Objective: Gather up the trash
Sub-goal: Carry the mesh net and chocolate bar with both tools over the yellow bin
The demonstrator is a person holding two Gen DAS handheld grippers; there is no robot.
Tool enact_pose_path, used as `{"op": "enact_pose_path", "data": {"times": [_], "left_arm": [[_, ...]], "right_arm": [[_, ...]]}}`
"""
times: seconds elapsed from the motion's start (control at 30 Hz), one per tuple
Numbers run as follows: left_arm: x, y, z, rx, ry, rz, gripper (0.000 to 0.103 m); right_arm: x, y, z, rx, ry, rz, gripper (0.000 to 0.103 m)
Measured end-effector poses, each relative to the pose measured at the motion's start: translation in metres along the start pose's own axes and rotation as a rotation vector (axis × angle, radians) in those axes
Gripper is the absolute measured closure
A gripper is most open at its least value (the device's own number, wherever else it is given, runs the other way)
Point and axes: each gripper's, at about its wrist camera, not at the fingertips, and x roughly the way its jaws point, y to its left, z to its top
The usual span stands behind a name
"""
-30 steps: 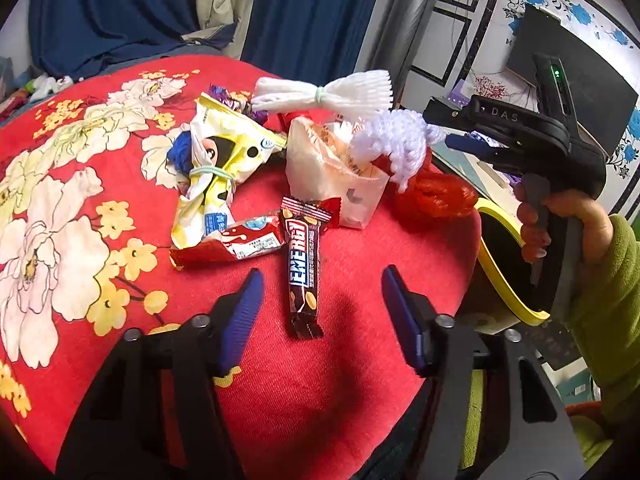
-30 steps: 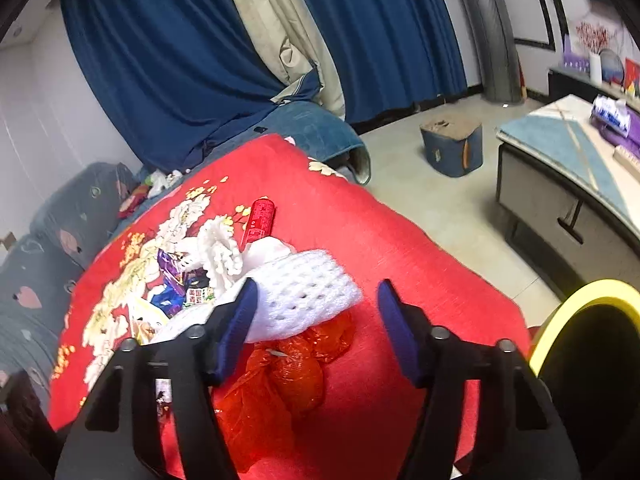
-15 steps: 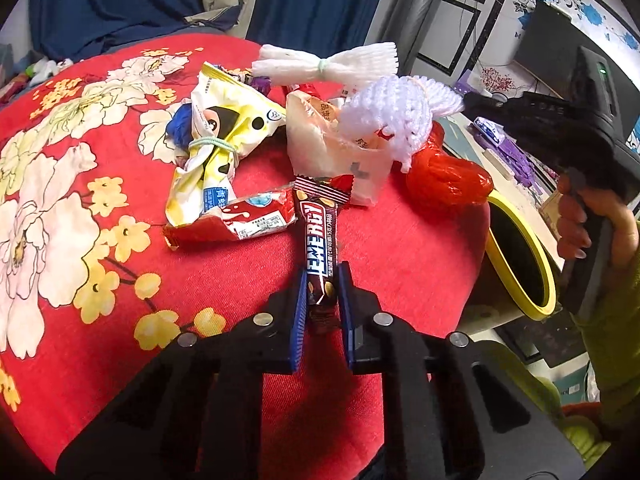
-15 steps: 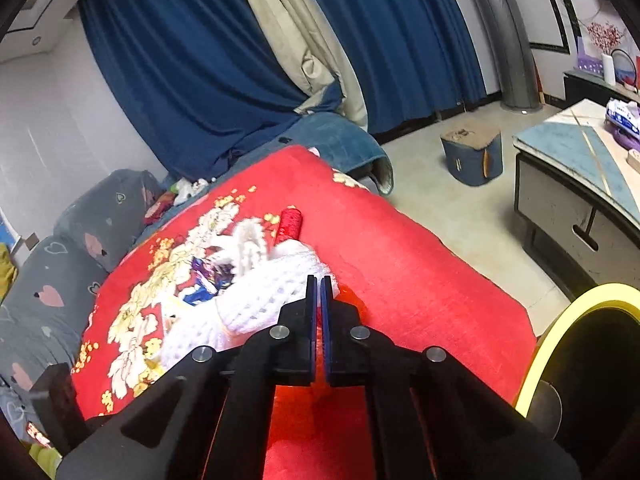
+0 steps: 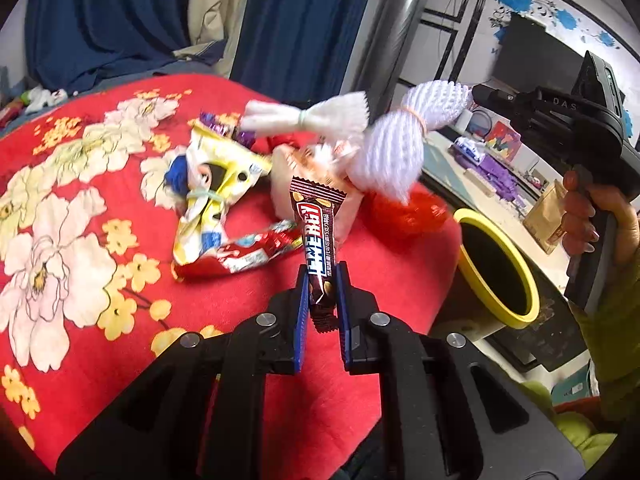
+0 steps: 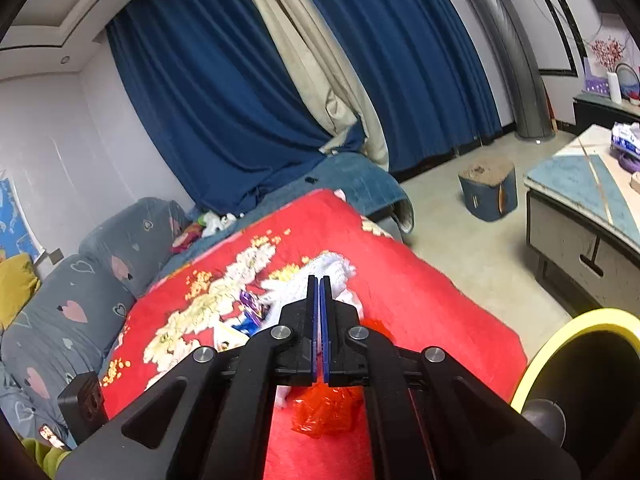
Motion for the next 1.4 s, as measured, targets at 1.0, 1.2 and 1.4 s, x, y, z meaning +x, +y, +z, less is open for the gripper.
{"op": "enact_pose_path", "data": {"times": [1.0, 1.2, 1.4], "left_arm": [[0.043, -0.132, 0.055, 0.183, -0.028, -0.248, 0.095], [0.059, -0.16, 0.051, 0.232, -0.001, -0.295, 0.095], [0.075, -0.179, 0.05, 0.261, 0.028, -0.326, 0.095]], "right_arm": [[-0.122, -0.063, -0.007, -0.02, -0.173, -0.251, 0.102], [-0.135, -0.082, -0.017, -0.022, -0.175, -0.336, 0.102], [-0.146, -0.099, -0.027, -0.016, -0.177, -0.42, 0.102]]}}
